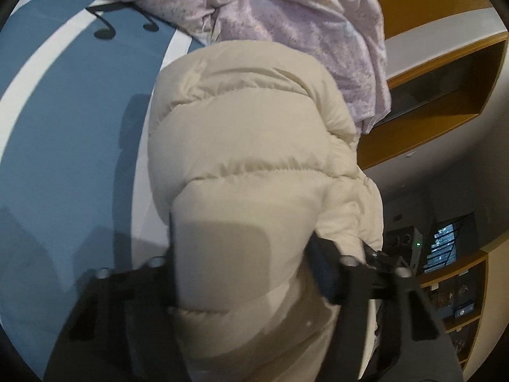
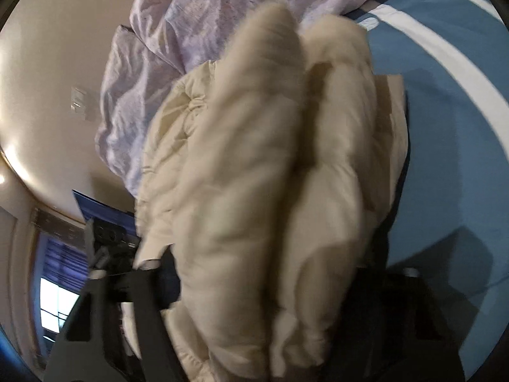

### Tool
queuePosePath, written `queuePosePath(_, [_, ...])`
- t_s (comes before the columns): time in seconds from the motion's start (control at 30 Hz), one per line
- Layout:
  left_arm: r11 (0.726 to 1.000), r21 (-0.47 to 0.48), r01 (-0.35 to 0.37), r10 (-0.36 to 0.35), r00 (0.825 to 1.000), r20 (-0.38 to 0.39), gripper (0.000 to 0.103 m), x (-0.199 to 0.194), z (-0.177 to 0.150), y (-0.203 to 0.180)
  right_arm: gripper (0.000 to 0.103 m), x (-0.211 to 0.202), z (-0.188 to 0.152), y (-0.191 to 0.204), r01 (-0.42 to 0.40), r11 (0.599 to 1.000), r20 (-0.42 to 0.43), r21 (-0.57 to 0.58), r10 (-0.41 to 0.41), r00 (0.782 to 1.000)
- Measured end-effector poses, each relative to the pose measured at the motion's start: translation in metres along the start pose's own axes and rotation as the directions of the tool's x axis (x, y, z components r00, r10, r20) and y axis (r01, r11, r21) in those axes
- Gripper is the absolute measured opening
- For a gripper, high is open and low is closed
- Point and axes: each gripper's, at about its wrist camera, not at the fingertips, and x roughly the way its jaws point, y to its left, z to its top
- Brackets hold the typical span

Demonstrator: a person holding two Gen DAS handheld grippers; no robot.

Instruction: Fold large clothes

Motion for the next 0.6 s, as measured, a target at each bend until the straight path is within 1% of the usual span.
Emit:
queuePosePath(0.03, [1.0, 0.0, 0.011, -0.011, 1.0, 0.008, 0.045, -0.005, 0.0, 0.001, 0.046, 0.0, 0.0, 0.005, -0.017, 1.0, 0.006, -0.013, 0.017, 1.0])
queuePosePath(0.07, [1.0, 0.001, 0.019, -0.019, 1.0, 0.019, 0.042, -0.012, 0.001, 0.001, 0.042, 0.001, 0.001, 0.01, -0.025, 0.999, 0.009, -0.026, 0.025, 1.0])
queuePosePath(0.17, [1.0, 0.017, 0.025, -0.026, 0.998, 0.062, 0.038, -0.034, 0.005, 0.001, 0.037, 0.009, 0.003, 0.033, -0.045, 0.996, 0.007, -0.077, 0.045, 0.999])
queuePosePath(0.33, [0.999, 0.032, 0.02, -0.024, 0.989, 0.145, 0.039, -0.076, 0.016, 0.01, 0.035, 0.038, 0.017, 0.071, -0.097, 0.985, -0.007, -0.141, 0.097, 0.995])
queuePosePath(0.47, [0.999, 0.038, -0.018, 0.01, 0.978, 0.209, 0.042, -0.107, 0.025, 0.023, 0.035, 0.067, 0.026, 0.095, -0.123, 0.976, -0.035, -0.179, 0.119, 0.992])
queuePosePath(0.6, [0.998, 0.024, -0.052, 0.044, 0.97, 0.24, 0.044, -0.128, 0.03, 0.041, 0.035, 0.096, 0.032, 0.109, -0.136, 0.97, -0.07, -0.203, 0.124, 0.99])
